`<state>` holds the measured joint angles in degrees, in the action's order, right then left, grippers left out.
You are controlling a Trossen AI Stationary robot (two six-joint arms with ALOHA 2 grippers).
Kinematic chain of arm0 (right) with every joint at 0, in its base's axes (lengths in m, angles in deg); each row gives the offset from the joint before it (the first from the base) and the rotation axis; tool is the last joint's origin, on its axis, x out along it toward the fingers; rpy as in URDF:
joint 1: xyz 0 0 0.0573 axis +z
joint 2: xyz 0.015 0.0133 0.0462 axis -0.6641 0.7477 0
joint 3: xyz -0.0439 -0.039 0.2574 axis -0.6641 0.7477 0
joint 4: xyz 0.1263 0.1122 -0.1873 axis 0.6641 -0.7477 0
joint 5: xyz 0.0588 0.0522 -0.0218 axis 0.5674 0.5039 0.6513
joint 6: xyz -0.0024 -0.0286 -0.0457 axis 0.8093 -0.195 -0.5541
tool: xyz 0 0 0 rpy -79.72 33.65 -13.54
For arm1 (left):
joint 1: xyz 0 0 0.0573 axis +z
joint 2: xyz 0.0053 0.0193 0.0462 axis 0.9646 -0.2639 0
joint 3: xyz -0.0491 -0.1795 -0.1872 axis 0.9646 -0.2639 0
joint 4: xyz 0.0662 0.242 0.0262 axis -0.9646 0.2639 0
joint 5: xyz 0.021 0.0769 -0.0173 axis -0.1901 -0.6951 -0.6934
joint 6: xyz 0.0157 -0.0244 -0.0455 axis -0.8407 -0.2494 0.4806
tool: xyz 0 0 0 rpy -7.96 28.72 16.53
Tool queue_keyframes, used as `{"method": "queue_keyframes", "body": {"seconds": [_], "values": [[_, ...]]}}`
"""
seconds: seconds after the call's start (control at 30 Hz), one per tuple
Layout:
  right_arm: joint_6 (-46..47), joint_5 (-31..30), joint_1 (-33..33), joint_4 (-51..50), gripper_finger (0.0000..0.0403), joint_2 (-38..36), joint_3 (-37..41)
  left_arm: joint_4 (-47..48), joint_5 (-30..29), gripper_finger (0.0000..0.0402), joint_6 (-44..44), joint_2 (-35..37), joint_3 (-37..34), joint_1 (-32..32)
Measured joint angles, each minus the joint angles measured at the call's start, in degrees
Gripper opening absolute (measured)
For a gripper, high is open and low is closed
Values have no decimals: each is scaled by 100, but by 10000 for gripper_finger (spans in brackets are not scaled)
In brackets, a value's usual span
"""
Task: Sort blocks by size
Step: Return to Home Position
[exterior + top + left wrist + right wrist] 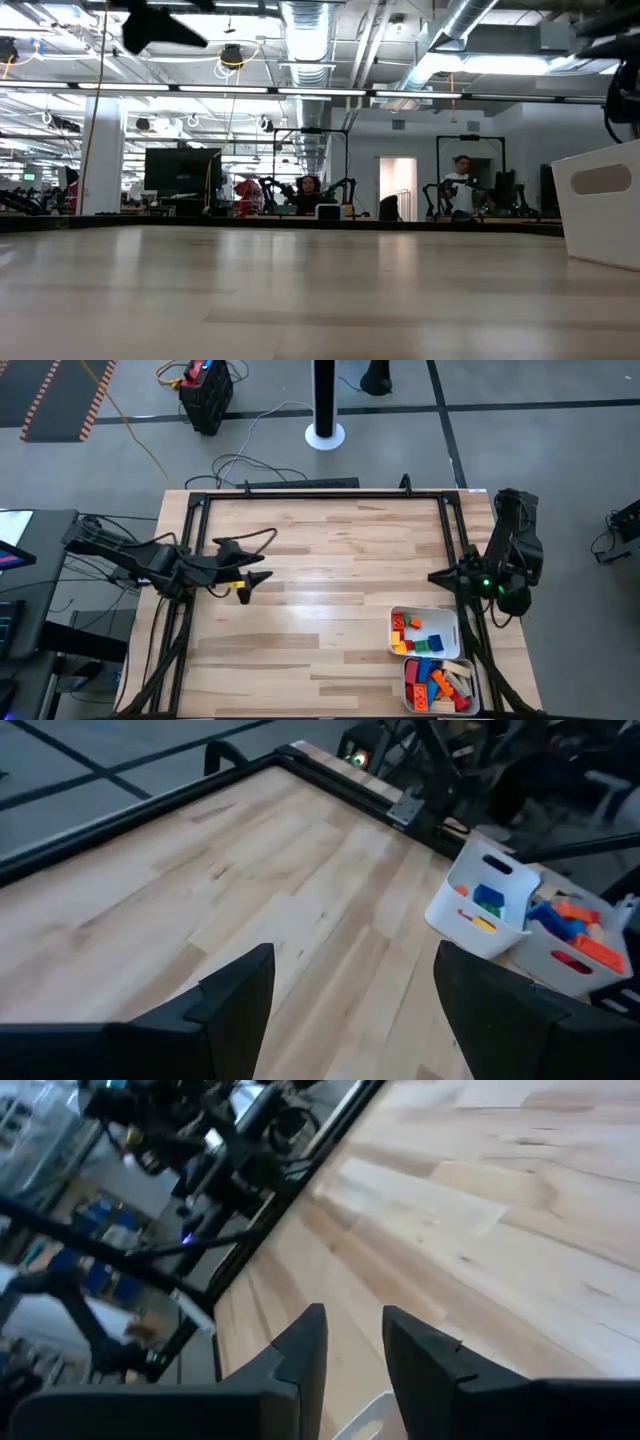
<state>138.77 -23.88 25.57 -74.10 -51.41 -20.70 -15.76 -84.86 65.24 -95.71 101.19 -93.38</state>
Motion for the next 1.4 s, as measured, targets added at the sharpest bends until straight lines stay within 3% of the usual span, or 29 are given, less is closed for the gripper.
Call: {"method": "queue_keyframes", "body": {"seconds": [0.2,0.4,0.7,0.9,1.13,1.3,1.4], "values": [[-69,-78,-598,481,123,-318,445,-906,313,261,-25,927,-1234,86],[-769,-82,-1495,1273,122,-303,545,-1423,938,233,-5,1735,-2176,553],[-2679,183,-3099,3395,122,263,541,-1798,2833,184,-573,2170,-2573,1886],[-3295,1224,-4233,4208,122,1103,539,-2078,4209,157,-560,2132,-2772,2909],[-4171,2321,-5431,4253,122,1310,539,-1969,4346,131,-815,2214,-2770,3318],[-5104,3577,-6008,4376,122,582,539,-1905,4092,120,-976,2212,-2770,3381],[-5576,3721,-6086,4343,122,-4,539,-1962,3614,117,-987,2212,-2770,3379]]}}
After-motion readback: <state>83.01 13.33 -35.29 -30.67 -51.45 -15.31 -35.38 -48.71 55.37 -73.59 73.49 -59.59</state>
